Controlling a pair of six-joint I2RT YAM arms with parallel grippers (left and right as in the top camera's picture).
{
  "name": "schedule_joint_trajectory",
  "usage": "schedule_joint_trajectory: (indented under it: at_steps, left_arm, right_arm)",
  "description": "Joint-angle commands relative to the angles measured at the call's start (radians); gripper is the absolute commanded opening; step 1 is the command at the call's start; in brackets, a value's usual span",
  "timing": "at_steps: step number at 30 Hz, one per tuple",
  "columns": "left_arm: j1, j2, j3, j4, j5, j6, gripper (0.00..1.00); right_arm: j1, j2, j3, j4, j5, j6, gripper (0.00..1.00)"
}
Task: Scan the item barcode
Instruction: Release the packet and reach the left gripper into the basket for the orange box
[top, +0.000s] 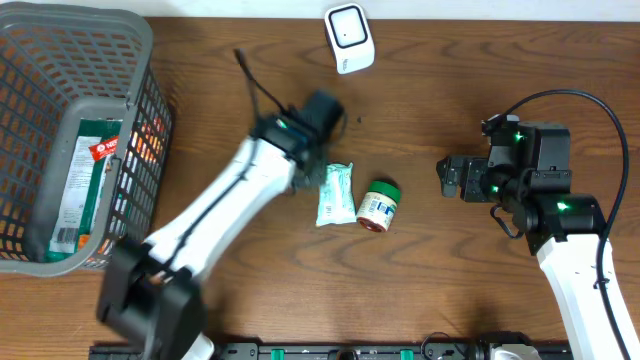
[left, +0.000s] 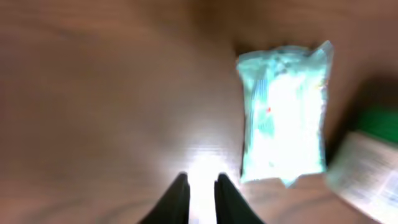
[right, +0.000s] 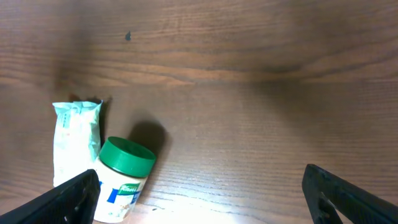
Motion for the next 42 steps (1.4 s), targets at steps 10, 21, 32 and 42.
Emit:
schedule_joint_trajectory:
  at_steps: [10,21,32,42]
  left_arm:
    - [0.462,-0.113,0.581,-0.396,-0.118,-0.006,0.37]
    - [0.872,-0.117,0.476,-0.510,-0.120,-0.301,0.42]
    - [1.072,-0.114,0.106,-0.339,-0.140,-0.362,0.57]
    - [1.079,-0.111,-0.180,-0.114,-0.140,-0.362,0.61]
  right_arm:
    - [0.002,0.003,0.018,-0.001,-0.005,-0.006,0.99]
    - [0.002,0.003,0.018,-0.001,-0.005,-0.006,0.99]
    - [0.002,0.004,0.018,-0.001,-0.005,-0.006,0.99]
    - [0.002,0.004,0.018,-0.001,-0.005,-0.006,0.99]
